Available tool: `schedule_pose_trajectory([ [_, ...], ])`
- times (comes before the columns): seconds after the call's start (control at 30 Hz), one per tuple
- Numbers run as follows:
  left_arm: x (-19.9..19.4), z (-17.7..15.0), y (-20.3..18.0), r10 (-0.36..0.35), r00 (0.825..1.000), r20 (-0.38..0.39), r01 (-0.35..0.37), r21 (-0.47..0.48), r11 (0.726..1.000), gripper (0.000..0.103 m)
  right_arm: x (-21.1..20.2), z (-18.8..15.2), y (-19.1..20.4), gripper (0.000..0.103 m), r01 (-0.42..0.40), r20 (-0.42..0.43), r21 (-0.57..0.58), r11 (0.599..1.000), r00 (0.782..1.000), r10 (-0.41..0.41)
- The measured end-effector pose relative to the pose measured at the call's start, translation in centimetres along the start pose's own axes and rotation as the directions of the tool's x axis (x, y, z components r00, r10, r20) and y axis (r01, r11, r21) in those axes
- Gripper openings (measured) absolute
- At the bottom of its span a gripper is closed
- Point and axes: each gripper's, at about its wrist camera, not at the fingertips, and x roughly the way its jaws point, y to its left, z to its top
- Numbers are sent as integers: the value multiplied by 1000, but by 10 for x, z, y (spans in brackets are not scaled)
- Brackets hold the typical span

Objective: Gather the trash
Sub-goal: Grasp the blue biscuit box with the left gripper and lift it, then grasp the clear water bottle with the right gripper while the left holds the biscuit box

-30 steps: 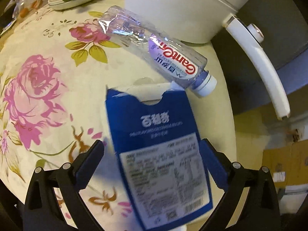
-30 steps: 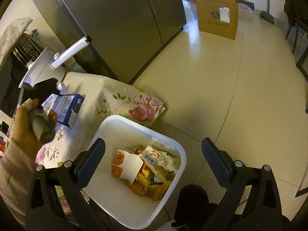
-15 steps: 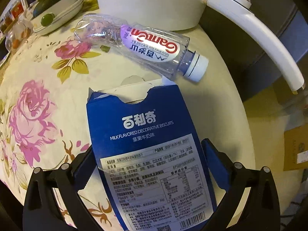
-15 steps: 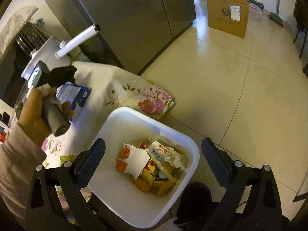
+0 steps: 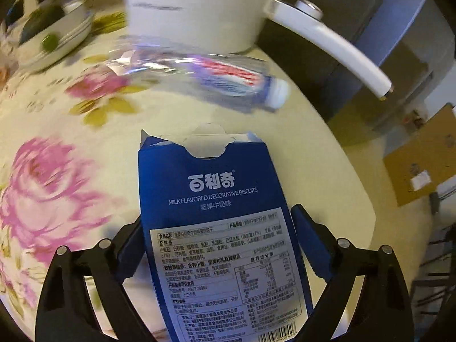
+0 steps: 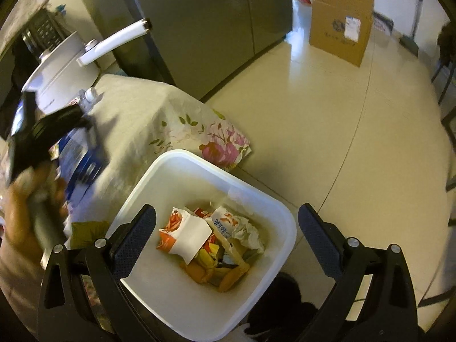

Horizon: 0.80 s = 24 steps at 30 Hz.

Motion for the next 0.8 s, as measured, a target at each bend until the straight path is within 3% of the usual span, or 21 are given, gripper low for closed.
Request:
schedule_pose_trajectory([
  [0.1,-29,-2,46,-21,1000,18,21,-21,1000,90,1,7,26,96,-16,0,-95,995,1000,16],
  [0.23,-73,1,107,-6,998,67,10,-54,999,90,1,31,86,96,-33,60,-273,962,997,51],
  [0.3,-92,10,139,-11,995,101,19,-86,996,90,7,48,112,96,-90,42,-273,958,994,106],
  [0.4,-118,12,169,0,986,168,18,-107,994,90,27,83,152,95,-239,-29,-138,961,971,237],
  [0.5,-133,15,196,12,973,231,15,-114,993,91,46,107,190,93,-314,-67,-13,949,948,312],
  [0.63,-144,17,220,-38,969,246,80,-165,983,91,72,132,229,91,-339,-99,127,932,931,352],
  [0.8,-155,28,242,-50,958,281,102,-173,980,91,118,148,258,82,-333,-141,305,892,911,388],
])
